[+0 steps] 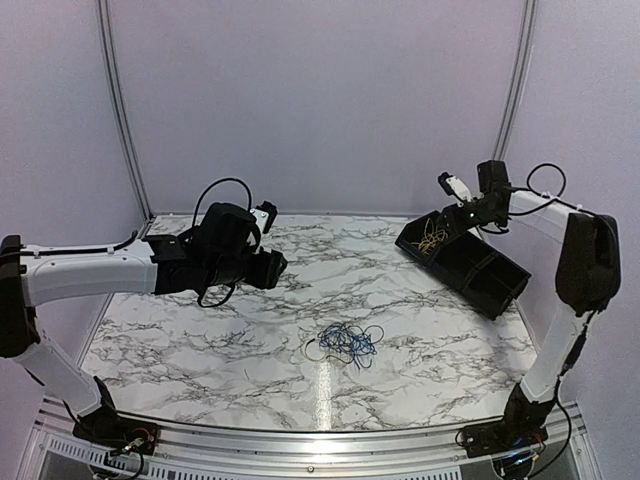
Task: Untangle the cables
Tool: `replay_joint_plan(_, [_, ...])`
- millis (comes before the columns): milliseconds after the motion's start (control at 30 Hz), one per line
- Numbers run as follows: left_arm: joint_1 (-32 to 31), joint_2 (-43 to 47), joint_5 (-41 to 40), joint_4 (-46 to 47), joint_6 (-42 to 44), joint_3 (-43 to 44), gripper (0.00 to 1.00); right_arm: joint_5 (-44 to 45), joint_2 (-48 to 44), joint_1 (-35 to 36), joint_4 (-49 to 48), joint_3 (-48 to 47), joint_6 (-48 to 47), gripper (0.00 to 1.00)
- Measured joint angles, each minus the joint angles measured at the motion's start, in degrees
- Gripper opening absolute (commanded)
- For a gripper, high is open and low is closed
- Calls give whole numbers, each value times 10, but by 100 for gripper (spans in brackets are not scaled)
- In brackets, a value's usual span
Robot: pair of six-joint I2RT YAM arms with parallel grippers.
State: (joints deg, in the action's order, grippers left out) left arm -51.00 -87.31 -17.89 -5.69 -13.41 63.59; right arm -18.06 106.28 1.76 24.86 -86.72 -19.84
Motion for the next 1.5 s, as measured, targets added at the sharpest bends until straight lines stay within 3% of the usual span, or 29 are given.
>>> replay_joint_plan(133, [0, -5, 41, 0, 5, 1, 53, -59, -103, 55, -15, 112, -21, 34])
replay_joint_plan(333, [-4, -47, 133, 0, 0, 4, 41, -144, -230, 206, -26, 269, -73, 28])
replay_joint_plan(633, [-53, -109, 246, 12, -78, 15, 19, -145, -284, 377, -26, 358, -149, 22])
replay_joint_plan(700, [-60, -123, 264, 31, -116, 13, 20, -142, -276, 388, -27, 360, -157, 22])
replay_joint_plan(833, [-65, -137, 285, 89, -191, -21, 34, -139, -252, 392, -43, 362, -162, 28])
replay_joint_plan(933, [-74, -144, 284, 106, -235, -33, 36, -139, -238, 394, -60, 372, -163, 32])
replay_joint_plan(1100, [-91, -161, 282, 125, -280, -31, 29, -131, -219, 396, -69, 383, -163, 37])
replay_joint_plan(1433, [-93, -200, 268, 129, -314, -13, 25, -112, -218, 396, -86, 387, -164, 38])
replay_joint_plan(1500, [-92, -201, 263, 128, -315, -4, 20, -111, -218, 396, -87, 387, -164, 38])
